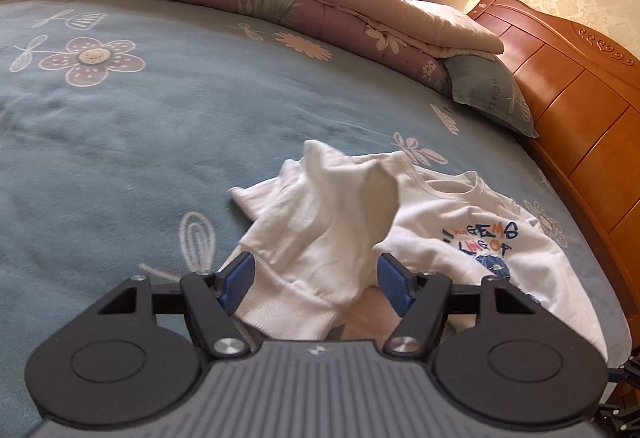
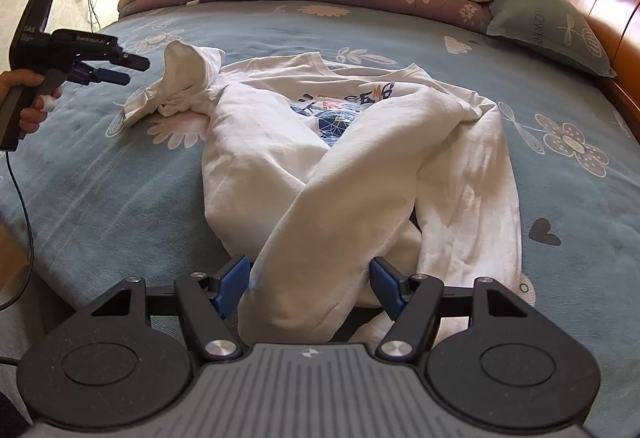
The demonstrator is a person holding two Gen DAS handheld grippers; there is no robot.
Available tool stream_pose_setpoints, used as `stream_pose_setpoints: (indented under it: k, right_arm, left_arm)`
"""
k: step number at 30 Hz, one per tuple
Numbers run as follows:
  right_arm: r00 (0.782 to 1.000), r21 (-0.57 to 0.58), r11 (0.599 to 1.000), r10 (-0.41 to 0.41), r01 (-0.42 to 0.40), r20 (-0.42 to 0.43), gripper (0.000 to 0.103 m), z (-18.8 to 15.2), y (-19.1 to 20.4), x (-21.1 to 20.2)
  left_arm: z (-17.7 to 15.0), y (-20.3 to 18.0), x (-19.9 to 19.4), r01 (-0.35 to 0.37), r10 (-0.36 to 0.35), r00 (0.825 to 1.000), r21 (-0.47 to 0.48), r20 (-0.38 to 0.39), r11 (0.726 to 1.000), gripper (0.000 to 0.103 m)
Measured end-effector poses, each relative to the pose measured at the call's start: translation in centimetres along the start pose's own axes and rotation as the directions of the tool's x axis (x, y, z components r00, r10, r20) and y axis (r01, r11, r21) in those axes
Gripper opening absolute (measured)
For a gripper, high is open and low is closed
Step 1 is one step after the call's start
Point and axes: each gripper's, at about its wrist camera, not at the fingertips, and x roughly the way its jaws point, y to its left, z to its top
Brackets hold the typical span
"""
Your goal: Fold clothes
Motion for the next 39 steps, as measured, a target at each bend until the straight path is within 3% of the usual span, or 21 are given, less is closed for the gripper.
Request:
stream_pose_setpoints:
  k: [3, 5, 7, 10, 12, 13, 17, 21, 24, 28, 33, 35, 39]
  right_arm:
    - [1.0, -0.001, 1.0, -0.005, 0.005, -0.002, 0.072, 0.0, 0.1, 0.1]
    - [1.0, -0.001, 1.0, -0.01, 0.01, -0.001, 0.072, 0.1, 0.3, 0.0]
    - [1.0, -0.004, 1.0, -0.015, 0.015, 0.001, 0.072, 0.1, 0.4, -0.1]
    - [1.0, -0.006, 1.0, -0.019, 0.019, -0.001, 0.072, 0.1, 0.5, -0.2]
    - [1.0, -0.007, 1.0, -0.022, 0.022, -0.006, 0.072, 0.2, 0.5, -0.1]
    - [1.0, -0.009, 1.0, -0.022, 0.022, -0.006, 0.072, 0.2, 0.6, -0.1]
    - [1.0, -0.017, 1.0, -0.022, 0.022, -0.004, 0.072, 0.3, 0.8, 0.0]
    - [1.0, -0.009, 1.0, -0.021, 0.021, -0.003, 0.073, 0.2, 0.6, 0.0]
    - [1.0, 0.003, 1.0, -0.02, 0.02, -0.008, 0.073, 0.0, 0.2, 0.0]
    - [1.0, 0.021, 1.0, -0.009, 0.01, -0.017, 0.073, -0.3, -0.2, 0.3]
    - [1.0, 0.013, 1.0, -0.003, 0.004, -0.025, 0.073, -0.3, 0.2, 0.9]
    - [1.0, 0.013, 1.0, -0.004, 0.005, -0.029, 0.073, -0.4, 0.3, 1.1]
    - [0.999, 0.016, 1.0, -0.007, 0.007, -0.031, 0.074, -0.5, 0.2, 1.0]
  left_arm:
    - [-1.7, 2.0, -0.1, 0.01, -0.01, 1.0, -0.122, 0.003, 0.993, 0.067]
    - [-2.8, 3.3, 0.0, 0.047, -0.045, 0.999, -0.236, 0.012, 0.971, 0.065]
    - [-4.4, 4.0, -0.3, 0.133, -0.122, 0.991, -0.367, 0.055, 0.92, 0.065]
    - [-6.8, 4.6, -0.1, 0.284, -0.257, 0.958, -0.529, 0.126, 0.8, 0.065]
    - [-7.8, 4.3, 0.8, 0.319, -0.304, 0.944, -0.583, 0.126, 0.748, 0.065]
    - [-8.1, 3.9, 1.3, 0.322, -0.311, 0.942, -0.59, 0.124, 0.74, 0.066]
    - [-8.2, 3.2, 3.2, 0.322, -0.295, 0.944, -0.609, 0.149, 0.724, 0.067]
    - [-7.5, 3.3, 3.2, 0.268, -0.171, 0.962, -0.63, 0.212, 0.729, 0.067]
    - [-7.7, 3.9, 2.7, 0.251, -0.108, 0.961, -0.642, 0.255, 0.724, 0.065]
    - [-8.1, 4.2, 3.0, 0.225, -0.07, 0.965, -0.654, 0.254, 0.722, 0.048]
    - [-8.1, 4.8, 4.3, 0.236, -0.078, 0.963, -0.663, 0.259, 0.71, 0.031]
    - [-8.4, 5.3, 5.1, 0.208, -0.061, 0.971, -0.681, 0.233, 0.702, 0.011]
    - [-8.3, 5.2, 4.8, 0.195, -0.053, 0.973, -0.672, 0.226, 0.715, 0.01]
